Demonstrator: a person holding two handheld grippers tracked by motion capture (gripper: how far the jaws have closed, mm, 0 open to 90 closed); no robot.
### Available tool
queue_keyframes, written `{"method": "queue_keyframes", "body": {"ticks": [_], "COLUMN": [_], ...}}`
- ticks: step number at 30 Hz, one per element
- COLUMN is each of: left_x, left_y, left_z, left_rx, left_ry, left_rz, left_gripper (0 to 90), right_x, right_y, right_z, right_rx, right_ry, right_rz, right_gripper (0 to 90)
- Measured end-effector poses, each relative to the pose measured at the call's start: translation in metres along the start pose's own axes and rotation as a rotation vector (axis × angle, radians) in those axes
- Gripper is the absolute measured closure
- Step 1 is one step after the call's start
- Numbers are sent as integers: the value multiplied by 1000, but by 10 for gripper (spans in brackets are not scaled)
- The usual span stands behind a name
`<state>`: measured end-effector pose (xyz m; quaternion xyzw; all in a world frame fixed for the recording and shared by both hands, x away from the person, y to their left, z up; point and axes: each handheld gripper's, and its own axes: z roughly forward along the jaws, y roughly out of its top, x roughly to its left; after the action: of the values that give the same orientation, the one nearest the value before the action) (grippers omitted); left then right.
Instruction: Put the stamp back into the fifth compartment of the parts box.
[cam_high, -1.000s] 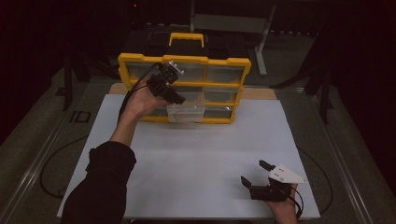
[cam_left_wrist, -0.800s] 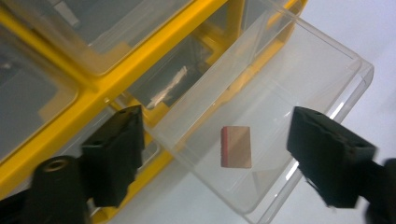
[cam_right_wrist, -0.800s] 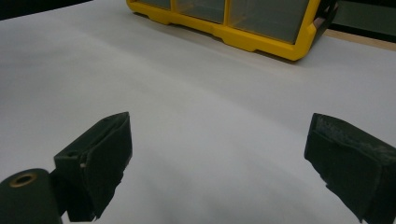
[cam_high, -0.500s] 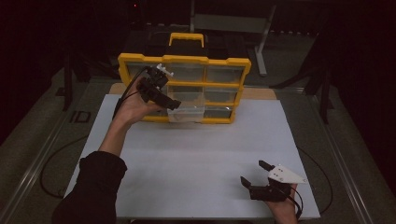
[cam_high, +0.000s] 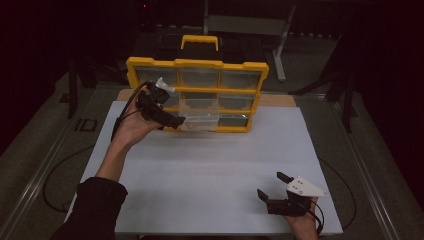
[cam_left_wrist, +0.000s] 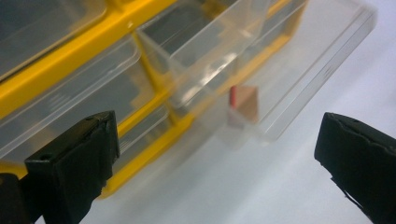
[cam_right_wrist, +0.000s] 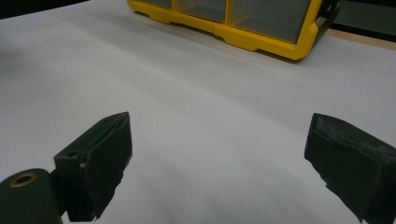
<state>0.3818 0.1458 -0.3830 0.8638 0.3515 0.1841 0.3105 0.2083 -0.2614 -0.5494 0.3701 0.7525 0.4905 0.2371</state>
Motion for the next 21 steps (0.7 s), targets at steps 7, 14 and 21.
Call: {"method": "queue_keyframes", "body": {"ticks": [7, 14, 21], "left_x": [-5, -5, -8], "left_y": [-36, -68, -94], "left_z": [7, 11, 11], "left_rx": [-10, -24, -57], "left_ry": [17, -3, 20], "left_rz": [-17, -72, -107], "left_gripper": [10, 9, 9], "right_x": [0, 1, 1], "right_y": [0, 0, 0], "right_z": [0, 1, 1], "right_rx": [0, 2, 1], "right_ry": [1, 2, 3], "right_rz": [-1, 0, 0], "right_gripper": [75, 75, 75]}}
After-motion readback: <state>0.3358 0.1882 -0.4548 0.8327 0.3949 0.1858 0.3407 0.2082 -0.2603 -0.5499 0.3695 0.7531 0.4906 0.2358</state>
